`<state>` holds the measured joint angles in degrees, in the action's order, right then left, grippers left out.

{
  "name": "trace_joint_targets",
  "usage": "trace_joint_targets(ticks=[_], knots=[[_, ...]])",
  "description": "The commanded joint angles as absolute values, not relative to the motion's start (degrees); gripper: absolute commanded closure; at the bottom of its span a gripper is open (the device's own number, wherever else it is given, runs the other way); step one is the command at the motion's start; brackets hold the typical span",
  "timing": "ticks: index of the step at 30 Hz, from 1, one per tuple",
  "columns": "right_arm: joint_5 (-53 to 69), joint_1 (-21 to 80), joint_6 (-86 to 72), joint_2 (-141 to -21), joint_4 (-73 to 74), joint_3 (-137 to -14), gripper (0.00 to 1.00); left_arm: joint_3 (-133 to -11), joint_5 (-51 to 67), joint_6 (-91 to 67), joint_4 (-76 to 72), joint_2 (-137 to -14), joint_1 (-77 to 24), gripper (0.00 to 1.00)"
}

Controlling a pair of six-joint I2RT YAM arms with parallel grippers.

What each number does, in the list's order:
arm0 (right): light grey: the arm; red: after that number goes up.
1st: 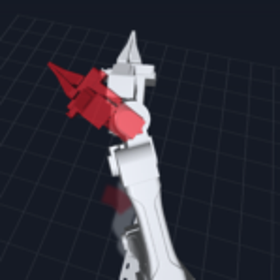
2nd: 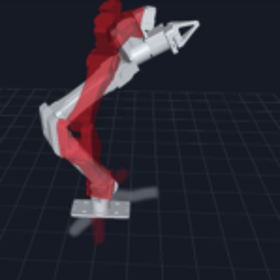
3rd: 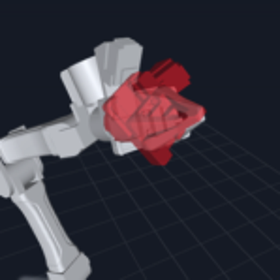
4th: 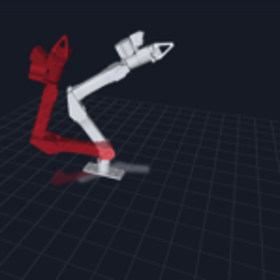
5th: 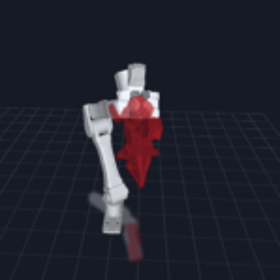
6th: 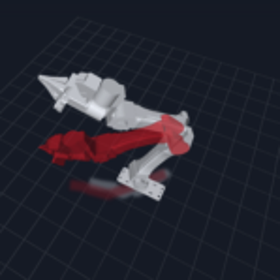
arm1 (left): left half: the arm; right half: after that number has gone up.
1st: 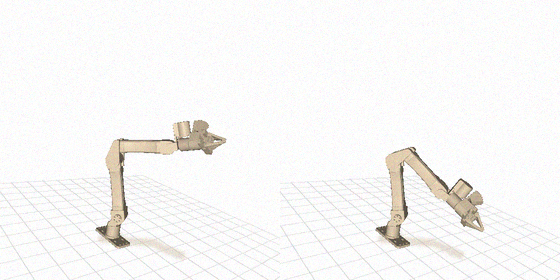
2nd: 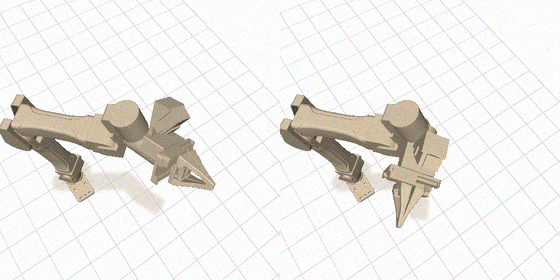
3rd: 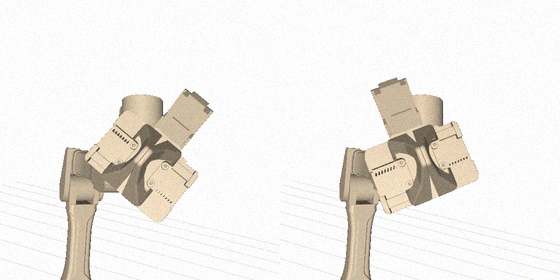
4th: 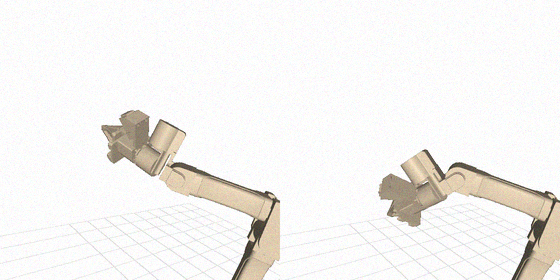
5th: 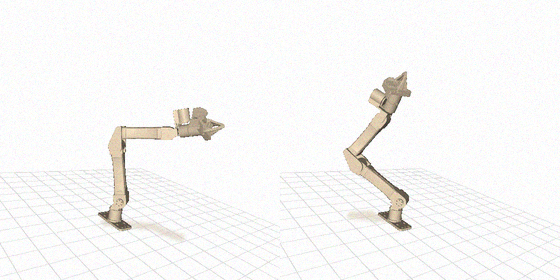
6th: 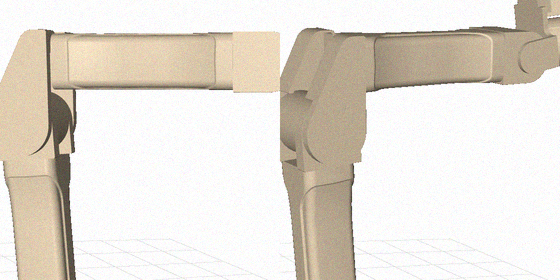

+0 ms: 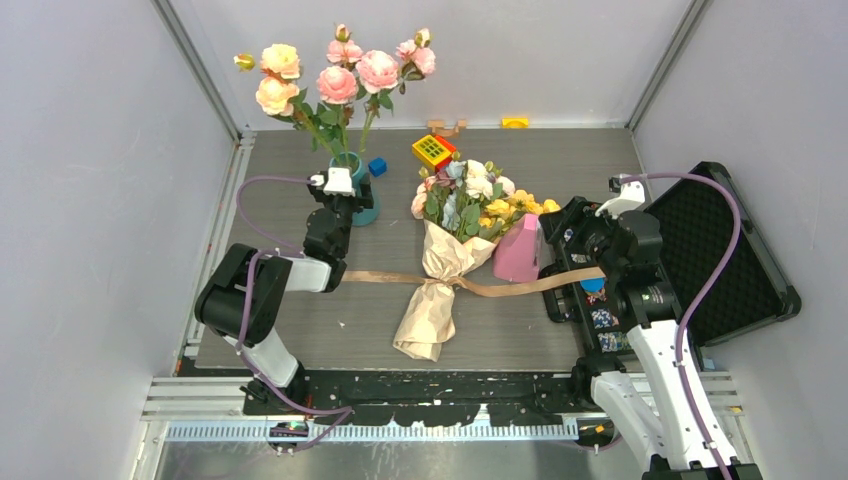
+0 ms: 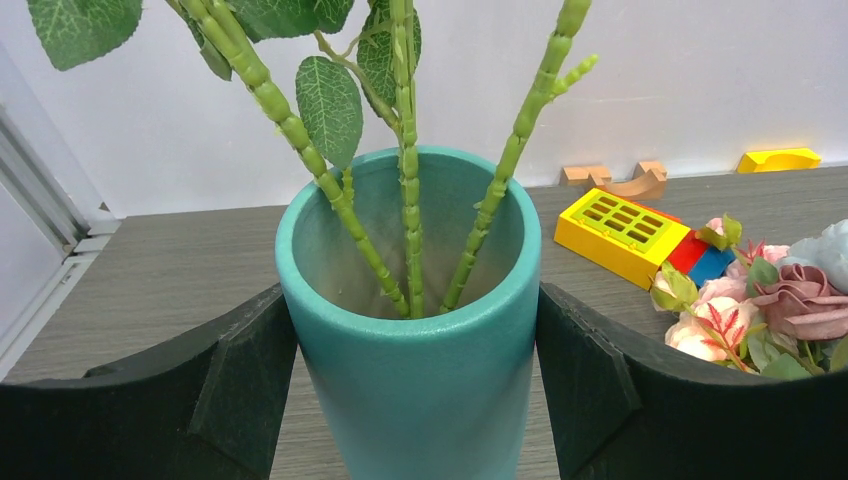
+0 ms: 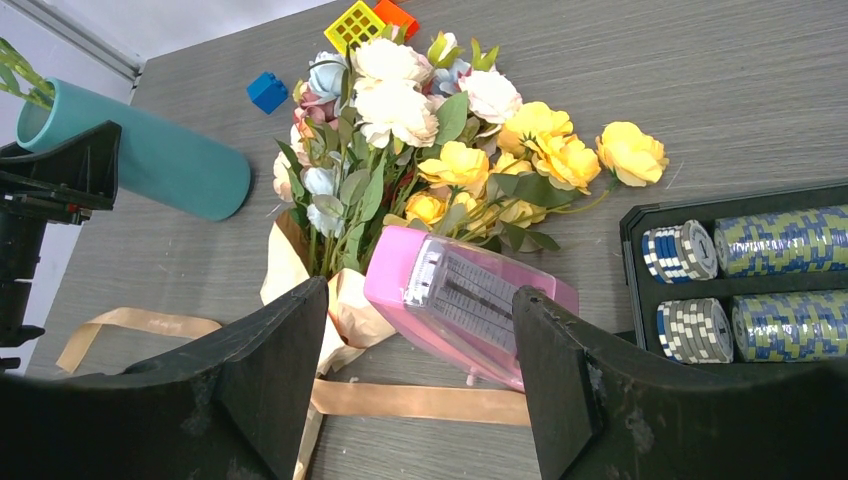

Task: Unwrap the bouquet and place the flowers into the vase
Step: Place the vase at the center of the board.

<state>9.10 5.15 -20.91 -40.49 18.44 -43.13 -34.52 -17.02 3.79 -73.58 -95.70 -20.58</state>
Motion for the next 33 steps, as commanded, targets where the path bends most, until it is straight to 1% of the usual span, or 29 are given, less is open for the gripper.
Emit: trace_joint_targets(ticks=[1,6,20,28,33], knots=[[9.2,5.3,-20.7,-40.0,16.2,-43.5,0.27,-35.5,-19.2,6.2,-78.8,-93.1,-20.7,0.83],[9.1,5.3,-20.7,-40.2,16.1,-43.5,0.27,-35.7,-19.2,6.4,-78.8,-93.7,-20.7,0.77],[8.9,5.4,-20.6,-40.8,16.0,-43.4,0.27,-36.0,-19.0,6.6,-78.7,-94.4,-20.6,0.51],[9.0,5.4,-20.6,-40.9,16.0,-43.3,0.27,-35.5,-19.8,6.6,-78.7,-94.2,-20.6,0.4],[9.1,5.4,-20.6,-40.9,16.0,-43.3,0.27,-35.2,-20.0,6.6,-78.7,-94.0,-20.6,0.29]])
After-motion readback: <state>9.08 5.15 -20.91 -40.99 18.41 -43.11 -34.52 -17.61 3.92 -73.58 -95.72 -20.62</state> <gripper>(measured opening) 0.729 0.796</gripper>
